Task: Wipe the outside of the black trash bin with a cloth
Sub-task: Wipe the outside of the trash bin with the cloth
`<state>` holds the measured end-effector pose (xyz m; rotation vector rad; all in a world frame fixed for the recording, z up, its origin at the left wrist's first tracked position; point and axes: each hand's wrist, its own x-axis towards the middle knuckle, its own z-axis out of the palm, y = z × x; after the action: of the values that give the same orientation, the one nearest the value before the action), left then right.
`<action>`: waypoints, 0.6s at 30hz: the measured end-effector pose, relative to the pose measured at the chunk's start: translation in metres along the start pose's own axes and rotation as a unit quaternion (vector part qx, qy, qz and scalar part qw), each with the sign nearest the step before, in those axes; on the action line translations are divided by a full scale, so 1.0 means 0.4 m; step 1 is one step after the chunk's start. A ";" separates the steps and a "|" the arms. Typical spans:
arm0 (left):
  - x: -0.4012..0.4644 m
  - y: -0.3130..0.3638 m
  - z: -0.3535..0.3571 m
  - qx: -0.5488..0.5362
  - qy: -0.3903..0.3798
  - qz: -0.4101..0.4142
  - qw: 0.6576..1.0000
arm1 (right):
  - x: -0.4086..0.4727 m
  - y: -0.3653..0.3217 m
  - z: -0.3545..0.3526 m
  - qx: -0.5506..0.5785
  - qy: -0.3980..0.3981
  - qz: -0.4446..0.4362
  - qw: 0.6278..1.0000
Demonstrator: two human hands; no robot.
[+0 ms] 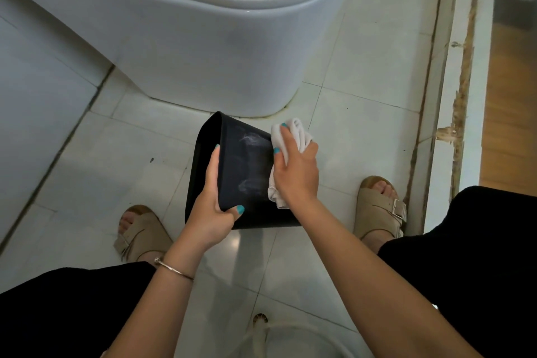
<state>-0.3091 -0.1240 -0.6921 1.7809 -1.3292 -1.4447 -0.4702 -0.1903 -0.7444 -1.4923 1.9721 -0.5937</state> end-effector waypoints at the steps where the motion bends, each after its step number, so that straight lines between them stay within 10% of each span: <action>1: 0.002 0.000 0.003 0.005 -0.005 0.002 1.000 | -0.003 -0.019 0.000 0.006 -0.001 -0.013 1.000; 9: 0.008 0.008 0.013 0.011 -0.008 0.033 0.999 | -0.016 -0.154 0.002 0.062 -0.008 -0.133 0.989; 18: 0.001 -0.004 0.009 0.001 0.005 0.031 1.000 | 0.019 0.027 0.005 0.035 0.038 0.025 0.998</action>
<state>-0.3119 -0.1228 -0.6947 1.7311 -1.3695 -1.3991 -0.4777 -0.1948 -0.7545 -1.3925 2.0184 -0.7000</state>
